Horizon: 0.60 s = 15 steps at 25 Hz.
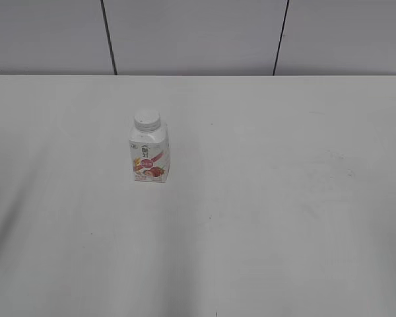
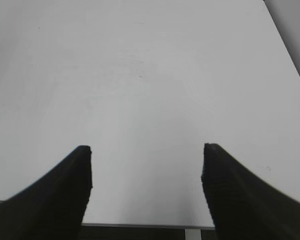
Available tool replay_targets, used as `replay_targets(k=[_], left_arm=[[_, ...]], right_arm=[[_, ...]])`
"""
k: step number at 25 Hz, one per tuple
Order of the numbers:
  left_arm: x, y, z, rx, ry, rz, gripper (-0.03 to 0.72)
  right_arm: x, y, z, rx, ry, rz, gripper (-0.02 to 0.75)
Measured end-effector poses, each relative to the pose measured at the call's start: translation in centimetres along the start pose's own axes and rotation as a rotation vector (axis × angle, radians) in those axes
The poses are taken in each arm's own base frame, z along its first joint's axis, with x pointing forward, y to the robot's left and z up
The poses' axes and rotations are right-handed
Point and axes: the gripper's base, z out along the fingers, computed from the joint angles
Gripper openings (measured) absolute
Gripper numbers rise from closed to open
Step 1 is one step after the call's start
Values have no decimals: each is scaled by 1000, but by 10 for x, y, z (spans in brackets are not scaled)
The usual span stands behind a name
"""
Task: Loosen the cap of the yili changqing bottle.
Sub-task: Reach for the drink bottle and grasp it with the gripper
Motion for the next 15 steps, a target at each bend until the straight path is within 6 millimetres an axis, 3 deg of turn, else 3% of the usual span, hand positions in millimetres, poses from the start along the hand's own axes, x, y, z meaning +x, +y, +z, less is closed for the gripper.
replay_targets(k=[10, 15], left_arm=[[26, -15, 50, 113, 140, 34, 536], [33, -26, 68, 219, 99, 63, 536]], right_arm=[[0, 0, 0, 0, 0, 0, 545], [0, 0, 0, 0, 0, 0, 545]])
